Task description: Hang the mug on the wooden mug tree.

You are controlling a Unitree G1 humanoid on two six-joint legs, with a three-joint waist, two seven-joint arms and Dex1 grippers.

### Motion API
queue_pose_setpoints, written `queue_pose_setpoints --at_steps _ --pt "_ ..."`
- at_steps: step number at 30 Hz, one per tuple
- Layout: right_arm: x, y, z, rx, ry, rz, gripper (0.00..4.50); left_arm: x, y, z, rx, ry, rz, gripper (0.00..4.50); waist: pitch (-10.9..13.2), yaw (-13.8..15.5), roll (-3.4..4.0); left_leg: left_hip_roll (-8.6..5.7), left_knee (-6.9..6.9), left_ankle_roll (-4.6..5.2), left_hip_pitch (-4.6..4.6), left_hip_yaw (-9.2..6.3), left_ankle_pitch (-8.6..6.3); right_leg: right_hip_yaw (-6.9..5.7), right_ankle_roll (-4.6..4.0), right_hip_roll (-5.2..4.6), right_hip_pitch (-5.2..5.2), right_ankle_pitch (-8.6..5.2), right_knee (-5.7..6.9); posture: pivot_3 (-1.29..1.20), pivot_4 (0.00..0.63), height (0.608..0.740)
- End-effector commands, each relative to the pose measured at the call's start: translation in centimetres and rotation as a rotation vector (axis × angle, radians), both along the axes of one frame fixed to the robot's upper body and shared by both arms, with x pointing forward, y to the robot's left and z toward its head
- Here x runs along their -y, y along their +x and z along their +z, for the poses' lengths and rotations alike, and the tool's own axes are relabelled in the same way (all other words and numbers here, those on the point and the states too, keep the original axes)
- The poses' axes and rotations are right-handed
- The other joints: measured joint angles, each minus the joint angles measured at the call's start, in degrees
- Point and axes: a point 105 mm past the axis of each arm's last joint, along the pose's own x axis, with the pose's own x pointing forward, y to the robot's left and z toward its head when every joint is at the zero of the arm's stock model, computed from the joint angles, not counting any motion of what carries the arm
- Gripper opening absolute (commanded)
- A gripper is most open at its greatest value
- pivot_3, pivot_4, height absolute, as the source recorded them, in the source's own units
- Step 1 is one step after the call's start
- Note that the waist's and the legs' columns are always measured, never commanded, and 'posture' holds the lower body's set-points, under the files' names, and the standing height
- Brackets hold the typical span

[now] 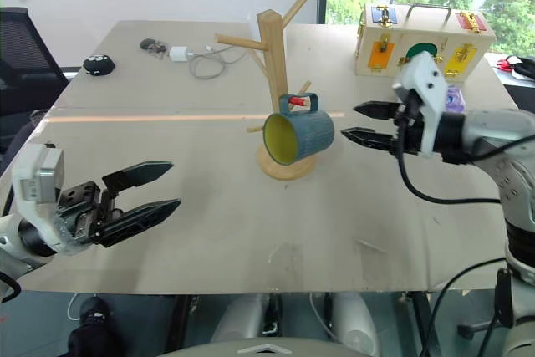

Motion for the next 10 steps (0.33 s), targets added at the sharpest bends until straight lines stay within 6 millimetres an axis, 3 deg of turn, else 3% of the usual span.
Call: queue_pose_setpoints --at_steps 1,5,10 --pt "1.8 -2.3 -0.7 0.022 0.018 -0.051 2.52 0.5 0.0 -1.5 -0.018 0.058 0.012 4.5 0.0 0.02 0.0 0.0 -0.03 0.0 0.03 0.01 0.0 0.01 0.0 0.01 0.01 0.0 0.01 0.0 0.15 0.74" --pt "4.6 -3.7 -4.3 -0.027 -0.02 -0.182 2.52 -0.4 0.7 -4.0 -0.064 0.091 0.081 4.5 0.0 -0.09 -0.01 0.0 -0.1 0.0 0.08 0.05 0.0 0.05 0.02 0.08 0.01 -0.01 -0.01 0.0 0.15 0.74" --pt "6.5 -4.7 -7.9 -0.064 -0.083 -0.272 2.52 -0.8 1.3 -6.3 -0.091 0.135 0.087 4.5 -0.01 -0.34 -0.01 0.04 -0.04 0.01 0.21 0.11 0.01 0.19 0.24 0.2 0.03 -0.14 0.03 0.0 0.15 0.74"
